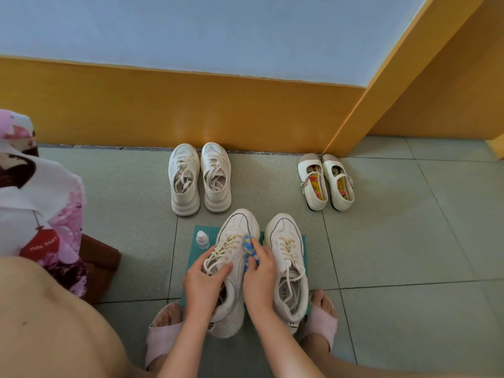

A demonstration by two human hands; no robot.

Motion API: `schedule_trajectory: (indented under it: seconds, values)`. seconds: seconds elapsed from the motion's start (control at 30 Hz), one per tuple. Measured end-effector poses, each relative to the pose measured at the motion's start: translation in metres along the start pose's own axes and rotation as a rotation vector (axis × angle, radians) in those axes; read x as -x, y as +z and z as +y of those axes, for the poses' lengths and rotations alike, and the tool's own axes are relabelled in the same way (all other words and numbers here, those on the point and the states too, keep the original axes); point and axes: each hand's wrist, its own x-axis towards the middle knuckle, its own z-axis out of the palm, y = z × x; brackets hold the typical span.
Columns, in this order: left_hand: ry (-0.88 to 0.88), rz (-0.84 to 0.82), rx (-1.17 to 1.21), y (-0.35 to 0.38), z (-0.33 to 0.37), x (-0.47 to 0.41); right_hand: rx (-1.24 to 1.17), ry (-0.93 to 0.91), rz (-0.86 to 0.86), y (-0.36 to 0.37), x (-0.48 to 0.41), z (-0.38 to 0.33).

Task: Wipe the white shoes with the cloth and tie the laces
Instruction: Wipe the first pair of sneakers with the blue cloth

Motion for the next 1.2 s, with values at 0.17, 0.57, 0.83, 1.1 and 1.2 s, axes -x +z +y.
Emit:
schedule_trajectory:
  seconds: [0.17,0.57,0.83,1.1,1.2]
  values:
    - [-0.013,-0.013,0.015,-0.003,0.002,0.000,-0.049,0.009,-0.042,-0.002,0.018,0.002]
    - [-0.058,-0.029,0.032,-0.008,-0.001,-0.003,-0.213,0.143,-0.154,-0.019,0.067,0.010]
    - [-0.059,-0.021,0.033,-0.006,0.001,-0.002,-0.581,0.329,-0.093,-0.032,0.034,-0.006]
    - [-0.064,-0.021,0.055,-0.005,0.002,-0.003,-0.028,0.026,-0.036,-0.021,0.034,-0.003]
    - [-0.060,-0.020,0.051,-0.005,0.001,-0.003,-0.018,-0.035,-0.015,-0.020,0.036,-0.005]
